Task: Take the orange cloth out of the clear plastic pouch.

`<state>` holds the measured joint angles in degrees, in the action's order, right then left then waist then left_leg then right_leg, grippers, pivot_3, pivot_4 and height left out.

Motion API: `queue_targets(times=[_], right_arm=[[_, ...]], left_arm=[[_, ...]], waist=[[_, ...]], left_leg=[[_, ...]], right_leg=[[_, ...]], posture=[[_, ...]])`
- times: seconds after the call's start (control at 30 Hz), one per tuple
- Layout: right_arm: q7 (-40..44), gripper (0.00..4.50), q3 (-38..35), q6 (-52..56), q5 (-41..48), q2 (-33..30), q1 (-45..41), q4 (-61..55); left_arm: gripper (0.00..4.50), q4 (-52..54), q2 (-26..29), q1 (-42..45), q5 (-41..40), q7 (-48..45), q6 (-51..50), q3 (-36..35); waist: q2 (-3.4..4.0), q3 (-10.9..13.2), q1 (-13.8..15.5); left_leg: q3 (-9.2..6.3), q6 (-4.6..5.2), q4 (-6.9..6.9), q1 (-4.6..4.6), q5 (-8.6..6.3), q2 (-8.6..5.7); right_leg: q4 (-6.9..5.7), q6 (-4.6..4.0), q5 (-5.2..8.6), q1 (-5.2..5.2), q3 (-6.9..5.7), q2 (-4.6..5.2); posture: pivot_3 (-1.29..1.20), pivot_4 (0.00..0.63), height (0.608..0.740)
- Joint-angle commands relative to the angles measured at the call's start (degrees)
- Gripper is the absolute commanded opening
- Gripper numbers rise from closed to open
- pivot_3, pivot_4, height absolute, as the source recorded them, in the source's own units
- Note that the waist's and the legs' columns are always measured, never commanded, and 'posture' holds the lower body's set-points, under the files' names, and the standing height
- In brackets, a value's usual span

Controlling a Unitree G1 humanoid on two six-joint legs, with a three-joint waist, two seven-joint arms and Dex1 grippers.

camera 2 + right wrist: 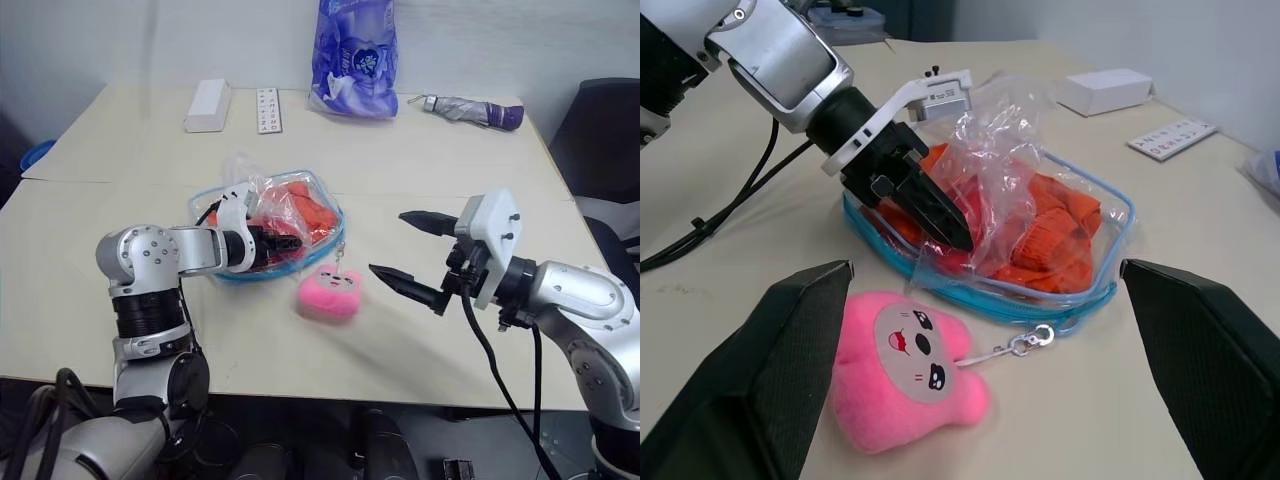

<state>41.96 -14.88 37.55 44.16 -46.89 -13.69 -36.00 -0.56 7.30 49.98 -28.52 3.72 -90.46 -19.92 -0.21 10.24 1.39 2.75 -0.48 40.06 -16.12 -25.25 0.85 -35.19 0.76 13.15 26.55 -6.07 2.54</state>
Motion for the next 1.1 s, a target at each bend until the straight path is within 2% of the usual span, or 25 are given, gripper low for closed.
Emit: queue_targets(times=[0.03,0.1,0.2,0.4,0.57,0.67,0.8,0.9,1.1], right_arm=[[-0.2,4.5,-0.9,-0.9,0.7,0.1,0.6,-2.2],[-0.1,4.5,-0.8,-1.0,0.7,0.0,0.8,-2.2],[0.1,4.5,-0.4,-0.8,0.9,-0.1,0.5,-2.2],[1.7,4.5,1.0,-0.9,0.7,-0.4,-0.4,-0.7],[3.5,4.5,3.5,-1.4,0.3,0.3,-2.4,1.1],[4.3,4.5,4.9,-1.6,0.1,0.8,-3.9,2.3],[5.5,4.5,6.5,-1.8,-0.2,1.4,-5.8,4.0],[6.2,4.5,7.3,-1.9,-0.1,1.7,-6.9,4.9],[7.7,4.5,7.8,-2.3,-0.7,1.5,-8.1,6.6]], left_arm=[[1.87,1.6,-0.4,1.6,1.1,-0.8,0.9,-1.2],[1.36,2.8,0.6,1.3,1.5,-1.4,1.3,-0.7],[0.68,5.3,5.0,1.2,2.1,-2.8,2.1,-0.5],[0.68,7.7,20.2,0.1,2.2,-7.6,1.8,-8.3],[0.68,1.9,34.7,-8.8,4.0,-13.0,5.4,-12.1],[0.68,-1.2,39.2,-15.2,4.4,-16.2,8.2,-13.1],[0.68,-4.4,41.2,-20.3,5.6,-17.4,12.9,-15.3],[1.3,-5.7,40.9,-21.5,5.4,-17.5,13.7,-16.9],[3.23,-5.6,42.4,-22.5,7.0,-15.6,13.7,-20.7]], waist=[[0.0,0.0,0.0],[0.0,0.0,0.0],[0.0,0.0,-0.3],[-0.02,0.0,-1.3],[-0.01,0.0,-1.7],[-0.02,0.0,-1.5],[-0.13,0.1,-0.5],[-0.16,0.1,-0.1],[-0.17,0.1,-0.1]], left_leg=[[0.0,0.0,0.0,0.0,0.0,0.0],[0.0,0.0,0.0,0.0,0.0,0.0],[0.01,-0.02,-0.01,0.01,0.01,0.02],[0.01,-0.1,-0.01,0.05,0.01,0.05],[0.0,-0.12,-0.05,0.09,0.01,0.07],[-0.11,-0.13,-0.02,0.28,0.01,0.06],[-0.44,-0.12,0.0,0.07,0.0,0.07],[-0.53,-0.11,-0.01,-0.01,0.0,0.07],[-0.53,-0.09,-0.03,-0.03,-0.01,0.08]], right_leg=[[0.0,0.0,0.0,0.0,0.0,0.0],[0.0,0.0,0.0,0.0,0.01,0.01],[-0.02,0.0,0.0,0.01,0.01,-0.01],[-0.15,-0.07,0.04,0.07,0.01,-0.02],[-0.16,-0.12,0.07,0.08,0.01,-0.02],[-0.14,-0.14,0.09,0.09,-0.07,0.03],[0.07,-0.14,0.08,0.11,-0.31,0.1],[0.14,-0.13,0.08,0.11,-0.44,0.11],[0.16,-0.12,0.07,0.12,-0.47,0.12]], posture=[[0.0,0.15,0.74],[0.0,0.15,0.74],[0.0,0.15,0.74],[0.0,0.15,0.74],[0.0,0.15,0.74],[0.0,0.15,0.74],[0.0,0.15,0.74],[0.0,0.15,0.74],[0.0,0.15,0.74]])
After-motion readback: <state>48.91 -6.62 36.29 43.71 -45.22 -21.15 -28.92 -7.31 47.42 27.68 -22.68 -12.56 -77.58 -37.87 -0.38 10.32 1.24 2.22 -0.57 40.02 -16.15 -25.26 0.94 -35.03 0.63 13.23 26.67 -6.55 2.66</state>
